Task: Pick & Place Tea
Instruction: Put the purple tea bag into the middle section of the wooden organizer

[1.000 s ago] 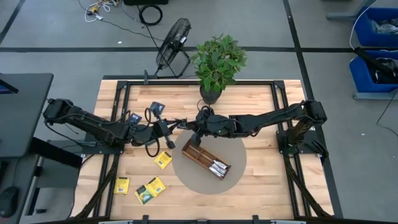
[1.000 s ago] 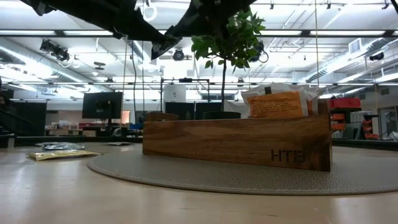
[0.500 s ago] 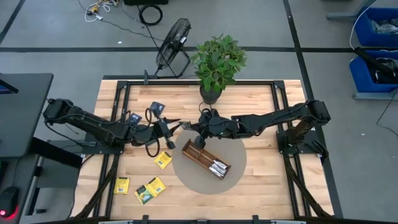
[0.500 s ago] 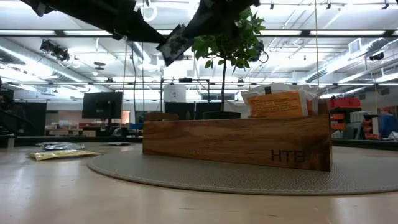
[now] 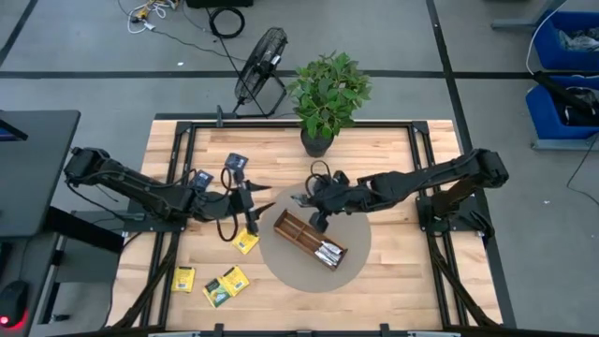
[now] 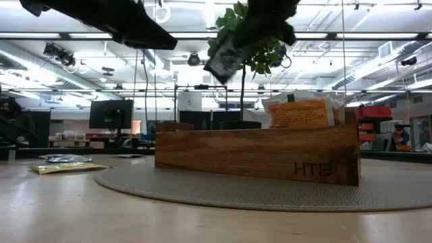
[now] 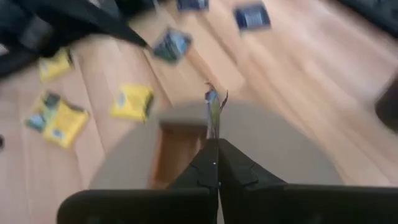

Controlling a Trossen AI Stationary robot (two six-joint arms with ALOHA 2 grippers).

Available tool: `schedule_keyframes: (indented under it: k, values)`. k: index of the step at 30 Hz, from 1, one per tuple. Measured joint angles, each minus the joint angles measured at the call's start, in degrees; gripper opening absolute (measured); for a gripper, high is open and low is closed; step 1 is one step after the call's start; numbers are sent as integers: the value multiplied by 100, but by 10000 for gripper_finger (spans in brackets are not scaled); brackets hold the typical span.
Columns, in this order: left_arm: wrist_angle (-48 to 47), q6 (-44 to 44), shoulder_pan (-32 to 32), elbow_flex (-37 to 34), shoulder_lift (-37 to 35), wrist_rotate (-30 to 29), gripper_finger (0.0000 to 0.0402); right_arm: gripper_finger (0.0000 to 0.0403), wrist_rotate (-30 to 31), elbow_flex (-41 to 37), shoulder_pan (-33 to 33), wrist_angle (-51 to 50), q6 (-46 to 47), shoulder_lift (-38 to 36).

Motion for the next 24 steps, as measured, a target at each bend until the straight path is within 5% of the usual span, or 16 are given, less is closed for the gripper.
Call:
schedule_keyframes:
  k: [9, 18, 24]
  values:
    - [81, -84, -113, -90, -45, 774, 207, 0, -841, 894, 107, -1315, 350, 55]
    - [1854, -106, -112, -1385, -754, 1537, 204, 0, -1395, 1602, 101, -2387, 486, 568]
    - [2186, -313, -140, -2058, -1550, 2018, 204, 0, -1518, 1751, 101, -2414, 484, 985]
